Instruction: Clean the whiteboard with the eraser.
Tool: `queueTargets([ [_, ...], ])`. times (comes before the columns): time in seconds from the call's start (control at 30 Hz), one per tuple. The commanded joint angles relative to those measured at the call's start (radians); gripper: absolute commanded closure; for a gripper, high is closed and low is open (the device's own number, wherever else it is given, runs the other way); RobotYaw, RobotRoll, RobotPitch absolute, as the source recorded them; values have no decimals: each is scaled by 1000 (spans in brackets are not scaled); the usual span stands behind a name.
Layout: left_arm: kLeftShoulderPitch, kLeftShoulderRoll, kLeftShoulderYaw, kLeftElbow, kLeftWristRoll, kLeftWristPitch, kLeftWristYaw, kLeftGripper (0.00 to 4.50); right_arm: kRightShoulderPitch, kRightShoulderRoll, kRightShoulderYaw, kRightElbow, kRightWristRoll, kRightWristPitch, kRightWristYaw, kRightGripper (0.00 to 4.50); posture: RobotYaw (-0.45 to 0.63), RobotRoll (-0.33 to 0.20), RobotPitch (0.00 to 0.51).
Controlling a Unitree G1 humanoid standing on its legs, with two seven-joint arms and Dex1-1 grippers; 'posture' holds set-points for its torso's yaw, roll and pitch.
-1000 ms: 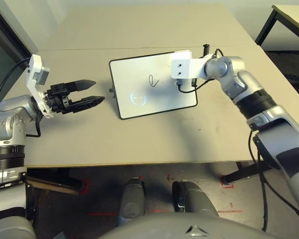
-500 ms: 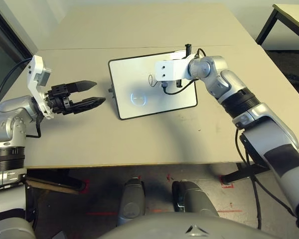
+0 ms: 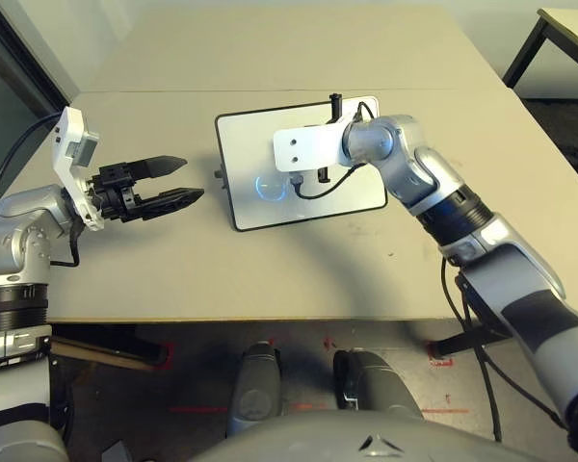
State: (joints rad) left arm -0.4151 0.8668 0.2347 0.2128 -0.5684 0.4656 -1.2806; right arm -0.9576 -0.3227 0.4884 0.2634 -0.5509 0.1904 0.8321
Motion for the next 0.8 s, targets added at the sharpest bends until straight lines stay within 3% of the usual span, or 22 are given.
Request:
queueTargets([
  [0.03,-7,-5,-3,7,-2,-2,-7,0,44,-35,-6,-45,1,16,15,4279,310,0,82],
  [0.33,-15,-11,-10,10,1,-4,-12,0,89,-102,8,-15,-55,-5,-34,4279,303,0,79],
  [0.73,-23,-8,-12,16,4,-3,-17,0,42,-138,-14,99,-61,-51,-113,4279,304,0,78],
  [0.8,-28,-8,-14,15,4,0,-16,0,-7,-148,-26,152,-63,-68,-135,4279,304,0,74],
])
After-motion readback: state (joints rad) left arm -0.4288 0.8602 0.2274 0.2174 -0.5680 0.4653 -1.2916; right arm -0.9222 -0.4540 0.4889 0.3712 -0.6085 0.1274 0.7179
